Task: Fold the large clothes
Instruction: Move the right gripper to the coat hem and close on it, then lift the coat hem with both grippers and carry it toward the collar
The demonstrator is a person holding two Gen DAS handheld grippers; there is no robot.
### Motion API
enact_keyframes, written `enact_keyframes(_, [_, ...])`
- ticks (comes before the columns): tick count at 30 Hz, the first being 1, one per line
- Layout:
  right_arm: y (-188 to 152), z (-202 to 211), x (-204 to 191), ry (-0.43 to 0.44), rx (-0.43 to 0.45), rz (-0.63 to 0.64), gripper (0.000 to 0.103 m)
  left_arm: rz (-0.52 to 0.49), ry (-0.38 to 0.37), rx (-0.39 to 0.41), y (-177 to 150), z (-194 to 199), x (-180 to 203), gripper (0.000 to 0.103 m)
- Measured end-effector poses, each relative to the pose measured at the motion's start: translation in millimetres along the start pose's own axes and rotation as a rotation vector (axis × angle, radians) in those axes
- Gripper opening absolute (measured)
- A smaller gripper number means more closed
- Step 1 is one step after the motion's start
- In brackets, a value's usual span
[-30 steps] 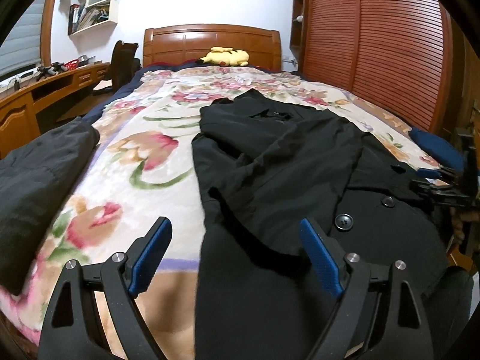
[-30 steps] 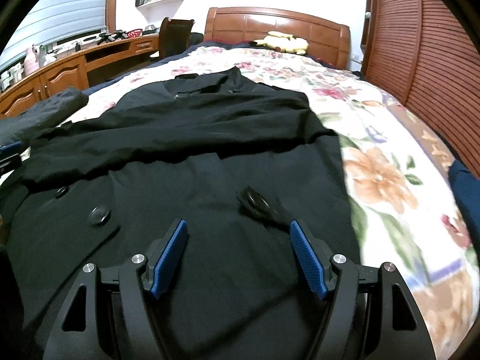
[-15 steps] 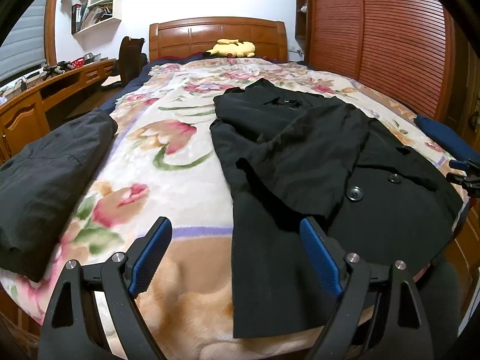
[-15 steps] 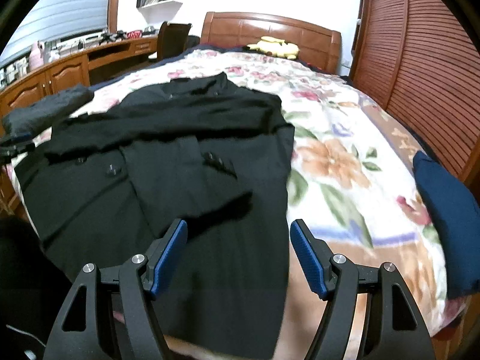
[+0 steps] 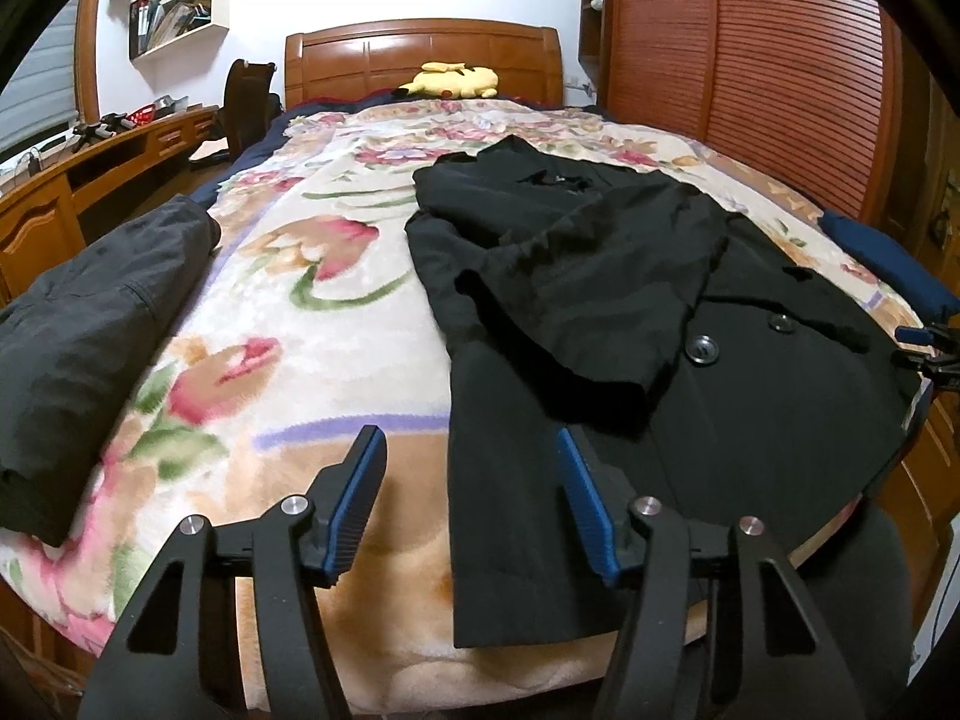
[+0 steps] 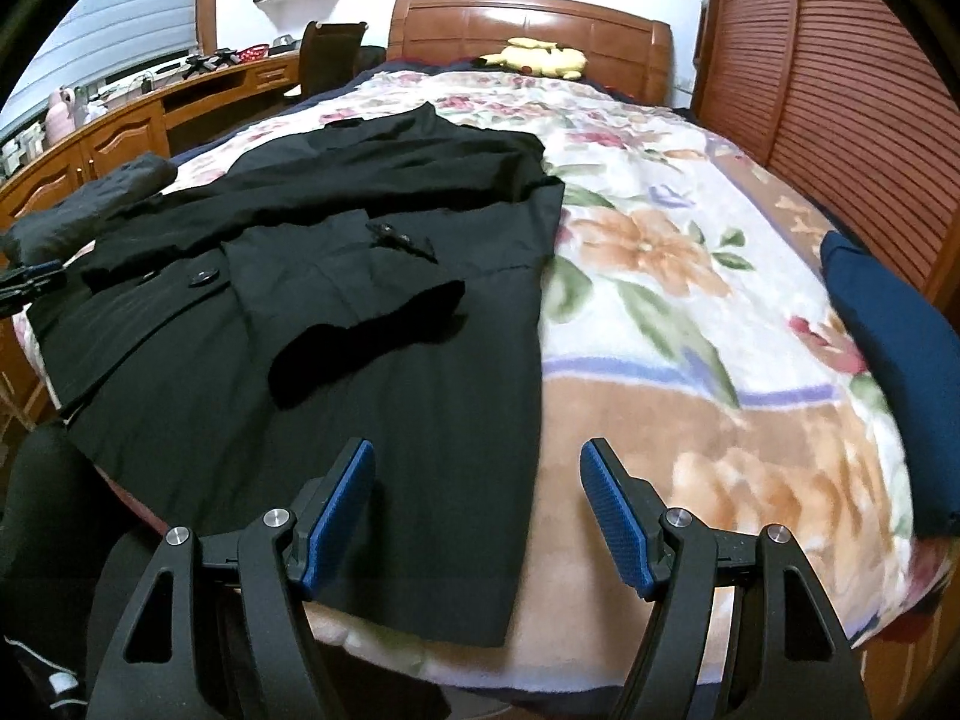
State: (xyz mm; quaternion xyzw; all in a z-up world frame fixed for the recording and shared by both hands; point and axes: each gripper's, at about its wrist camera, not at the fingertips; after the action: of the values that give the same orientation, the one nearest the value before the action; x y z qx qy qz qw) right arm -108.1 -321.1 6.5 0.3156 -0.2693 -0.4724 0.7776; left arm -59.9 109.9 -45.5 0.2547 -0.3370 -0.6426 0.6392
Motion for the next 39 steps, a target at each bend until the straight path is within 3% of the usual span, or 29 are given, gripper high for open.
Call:
enact_keyframes(13, [-8.3,-8.3,-17.3,0.042,-0.026,0.029,0.068,0.002,0.005,-0.020,-11.3,-5.1,-1.6,0.060])
enact_keyframes(19, [-9.8,-6.9,-20.5,0.046,-0.017,0.034,0.053,-0.005,-0.001,-0.015,-19.0,-0.2,-0.6,0.053])
enact_keyframes(24, [-11.6,-4.8,-17.0,0.052,0.011,0.007,0.027,-0.001,-0.015,-0.011,-23.8,4.6,-2.8,0.040])
enact_keyframes(34, [-14.4,-10.0,-13.5,0.072,0.014,-0.047,0.025,0.008,-0.032,-0.017,-26.7,5.5,-6.1,0.038])
enact_keyframes(36, [-15.7,-11.1,-14.3,0.073,0.012,-0.047,0.026,0.006,-0.066,-0.005,-27.0,10.9,-3.4,0.009])
enact_keyframes(39, [-14.3,-10.9,-15.5,0.072,0.012,-0.041,0.026,-0.013,-0.056,0.016,-25.0,20.2,5.5,0.006])
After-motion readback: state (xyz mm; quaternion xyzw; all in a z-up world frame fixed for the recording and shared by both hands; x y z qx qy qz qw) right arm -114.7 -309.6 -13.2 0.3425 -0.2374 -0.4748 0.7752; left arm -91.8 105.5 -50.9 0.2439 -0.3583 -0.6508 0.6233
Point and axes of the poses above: each gripper's, at about its wrist camera, not at the fingertips, and z roughly against the way its jaws point, x to its right, y to its top, and after that the axes turned 6 degrees about z, right-handed
